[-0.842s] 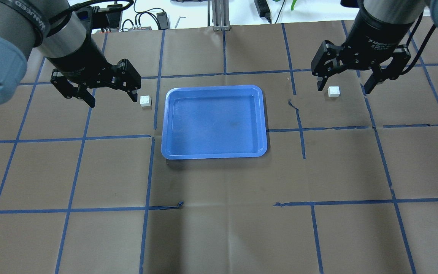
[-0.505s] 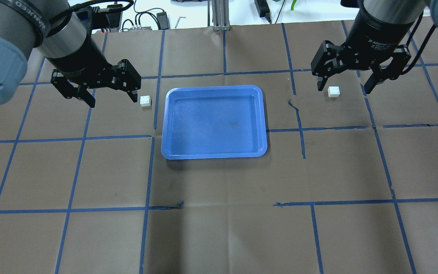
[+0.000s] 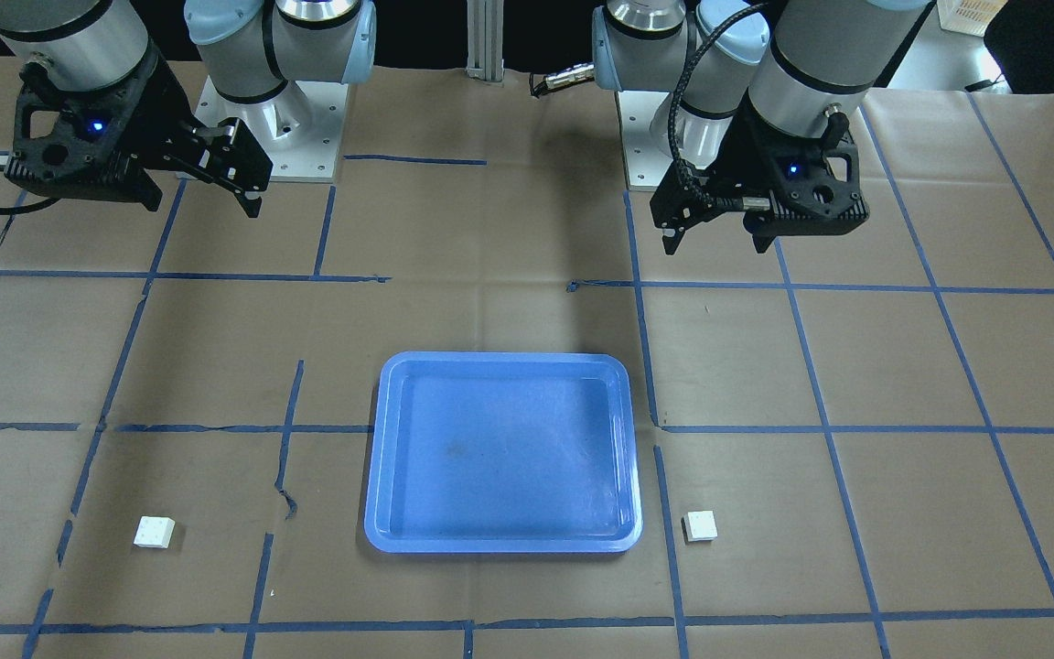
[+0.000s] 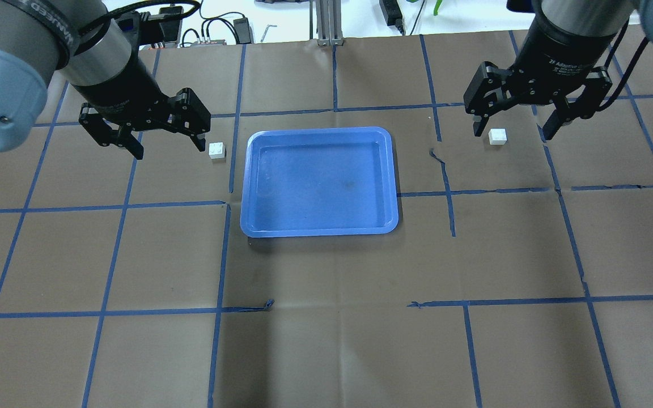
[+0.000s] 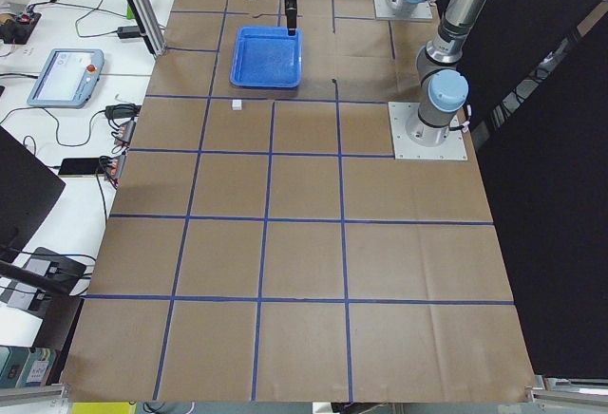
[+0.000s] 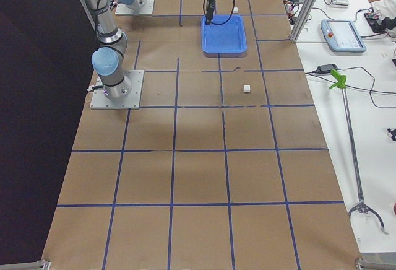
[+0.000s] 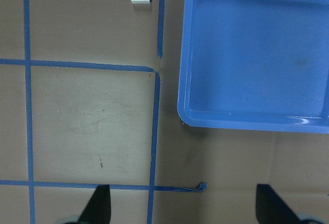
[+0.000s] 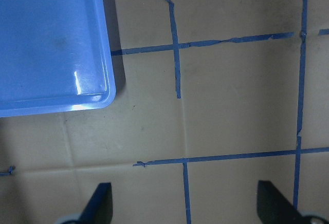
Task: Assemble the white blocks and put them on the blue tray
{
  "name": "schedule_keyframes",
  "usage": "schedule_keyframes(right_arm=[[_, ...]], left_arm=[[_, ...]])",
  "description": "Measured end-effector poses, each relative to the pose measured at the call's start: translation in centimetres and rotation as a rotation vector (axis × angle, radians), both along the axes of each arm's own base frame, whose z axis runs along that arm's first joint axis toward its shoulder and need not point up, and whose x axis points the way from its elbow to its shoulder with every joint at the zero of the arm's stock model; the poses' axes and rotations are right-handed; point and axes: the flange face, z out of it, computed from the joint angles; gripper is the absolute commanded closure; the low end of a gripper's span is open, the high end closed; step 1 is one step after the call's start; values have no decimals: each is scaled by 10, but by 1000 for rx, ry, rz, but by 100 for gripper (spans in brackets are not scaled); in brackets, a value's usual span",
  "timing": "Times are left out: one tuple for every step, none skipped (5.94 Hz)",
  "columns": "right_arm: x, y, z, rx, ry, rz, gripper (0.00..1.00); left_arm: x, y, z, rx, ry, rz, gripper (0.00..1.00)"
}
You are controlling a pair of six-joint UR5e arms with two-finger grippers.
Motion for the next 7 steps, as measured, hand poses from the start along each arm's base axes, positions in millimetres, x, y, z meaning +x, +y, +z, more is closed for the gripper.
schedule_keyframes(right_arm=[[-1,-1,-1,-1,-6,61,0],[-3,-2,-3,-4,-14,162,0],[-7,-6,-4,-14,-25,286,0],[-18,-13,-7,-33,-36,427,0],[-34,-24,-12,-50,-49,579,1],[-53,-35,-19,-62,-63,754,1],[-74,-48,-26,-79,-74,936,1]], left_arm=[[6,-23,-22,23,0,7,1],[13,-50,-52,31,0,-3,1],[25,-76,-80,23,0,-12,1],[41,-98,-105,12,1,2,1],[53,-114,-132,8,1,18,1],[56,-126,-165,8,1,27,1],[55,-137,-193,-1,0,28,1]])
